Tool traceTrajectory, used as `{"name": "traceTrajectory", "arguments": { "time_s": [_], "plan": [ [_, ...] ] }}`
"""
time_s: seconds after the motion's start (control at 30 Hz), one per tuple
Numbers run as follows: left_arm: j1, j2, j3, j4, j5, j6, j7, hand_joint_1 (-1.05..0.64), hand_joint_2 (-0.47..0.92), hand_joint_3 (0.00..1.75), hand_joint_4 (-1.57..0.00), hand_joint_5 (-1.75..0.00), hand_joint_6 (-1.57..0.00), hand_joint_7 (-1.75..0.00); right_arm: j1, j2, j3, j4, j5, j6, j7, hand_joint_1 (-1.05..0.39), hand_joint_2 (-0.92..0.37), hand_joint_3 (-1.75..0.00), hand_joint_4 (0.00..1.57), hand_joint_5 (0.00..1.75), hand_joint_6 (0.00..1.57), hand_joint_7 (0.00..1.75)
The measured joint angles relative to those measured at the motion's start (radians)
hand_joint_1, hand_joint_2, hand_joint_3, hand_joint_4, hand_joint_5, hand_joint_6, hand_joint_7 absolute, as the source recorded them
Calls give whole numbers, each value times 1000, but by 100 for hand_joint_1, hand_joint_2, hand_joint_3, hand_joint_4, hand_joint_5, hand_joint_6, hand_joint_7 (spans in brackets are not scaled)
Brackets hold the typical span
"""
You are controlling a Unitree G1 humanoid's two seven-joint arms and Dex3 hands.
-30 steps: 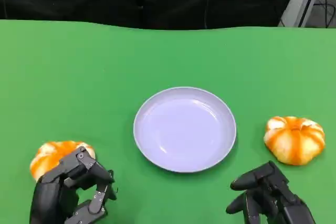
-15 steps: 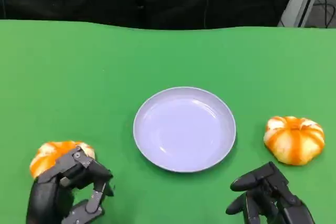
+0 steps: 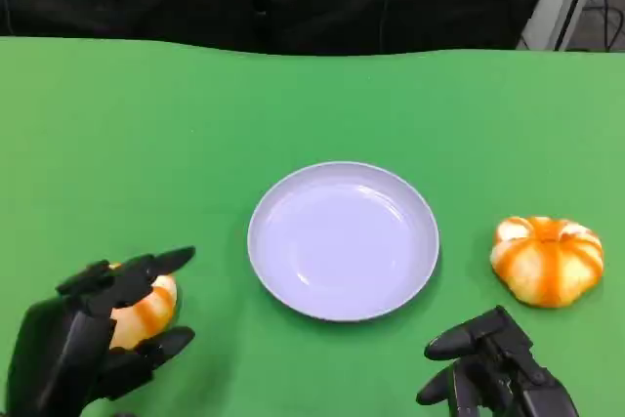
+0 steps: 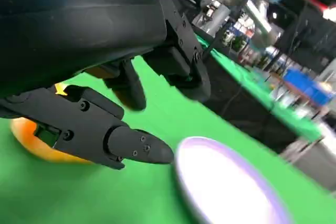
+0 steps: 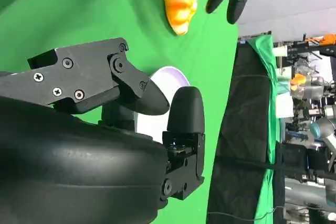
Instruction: Grasp the bread from the table and place it into the plate.
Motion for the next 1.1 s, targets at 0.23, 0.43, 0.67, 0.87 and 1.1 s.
{"name": "traceTrajectory", "arguments": {
  "time_s": [0.23, 0.43, 0.67, 0.87, 1.1],
  "plan": [
    [24, 80, -69, -150, 213, 279, -28, -60, 92, 15, -12, -24, -25, 0, -1, 7, 2, -3, 2, 2, -1, -27, -92, -96, 21, 175, 11, 175],
    [-29, 136, -160, -194, 323, 503, -187, -59, 92, 13, -11, -19, -22, 0, -6, 13, 2, -3, 2, 18, -7, -28, -92, -95, 21, 175, 11, 175],
    [-145, 166, -252, -142, 356, 652, -283, -54, 92, 11, -17, -21, -28, -3, -5, 19, 6, -14, 2, 34, -11, -28, -92, -95, 21, 175, 11, 175],
    [-225, 169, -314, -6, 330, 706, -296, -41, 92, 17, -55, -39, -45, -9, -1, 20, 8, -21, 2, 35, -16, -27, -92, -95, 20, 175, 10, 175],
    [-274, 190, -341, 95, 242, 646, -204, -39, 92, 14, -74, -170, -79, -109, 0, 19, 8, -22, 1, 35, -15, -26, -92, -96, 20, 175, 8, 175]
  ]
}}
